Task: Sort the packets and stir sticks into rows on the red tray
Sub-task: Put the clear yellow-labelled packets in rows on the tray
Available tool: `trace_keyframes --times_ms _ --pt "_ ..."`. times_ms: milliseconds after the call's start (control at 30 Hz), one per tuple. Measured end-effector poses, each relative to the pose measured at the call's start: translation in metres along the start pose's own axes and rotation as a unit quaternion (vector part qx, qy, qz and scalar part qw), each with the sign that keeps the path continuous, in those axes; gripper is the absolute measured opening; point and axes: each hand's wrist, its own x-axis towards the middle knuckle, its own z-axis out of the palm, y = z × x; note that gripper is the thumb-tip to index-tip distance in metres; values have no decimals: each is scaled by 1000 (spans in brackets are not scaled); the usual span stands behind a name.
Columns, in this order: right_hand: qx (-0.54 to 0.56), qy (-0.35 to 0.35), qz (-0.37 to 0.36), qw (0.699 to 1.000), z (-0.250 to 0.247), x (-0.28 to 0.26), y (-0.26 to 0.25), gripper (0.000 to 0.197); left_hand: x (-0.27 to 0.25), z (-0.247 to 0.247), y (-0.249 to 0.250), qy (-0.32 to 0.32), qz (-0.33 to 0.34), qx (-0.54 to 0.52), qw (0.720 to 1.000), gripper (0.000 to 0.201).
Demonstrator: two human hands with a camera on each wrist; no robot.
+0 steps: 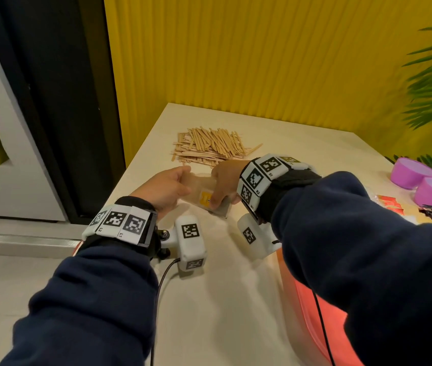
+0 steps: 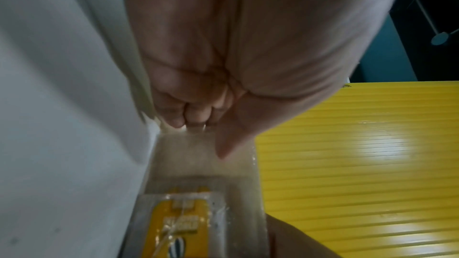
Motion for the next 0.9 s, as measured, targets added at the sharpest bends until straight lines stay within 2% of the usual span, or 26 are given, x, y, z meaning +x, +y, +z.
trace_keyframes --times_ms 133,267,367,433,567,667,833,900 --pt "-13 0 -13 1000 1 -2 -1 50 -3 1 0 45 -6 -15 999 27" --pt "-11 10 -25 1000 2 -1 -3 44 -4 -1 1 72 8 -12 997 19" --pt "-6 12 -32 999 2 -3 -6 40 -5 -2 3 98 47 15 994 19" --pt "-4 36 -37 999 0 -5 -9 40 -9 1 7 94 85 28 992 18" --pt "39 141 -73 987 -9 -12 -13 13 -16 8 16 80 152 20 985 26" --pt "58 170 -67 981 -12 -24 -5 24 -19 15 22 73 200 -5 977 25" --pt "190 199 -41 960 -14 -63 27 6 -27 37 32 50 211 -73 973 23" --pt "284 227 -26 931 -15 -84 47 14 -33 45 35 19 200 -94 975 21"
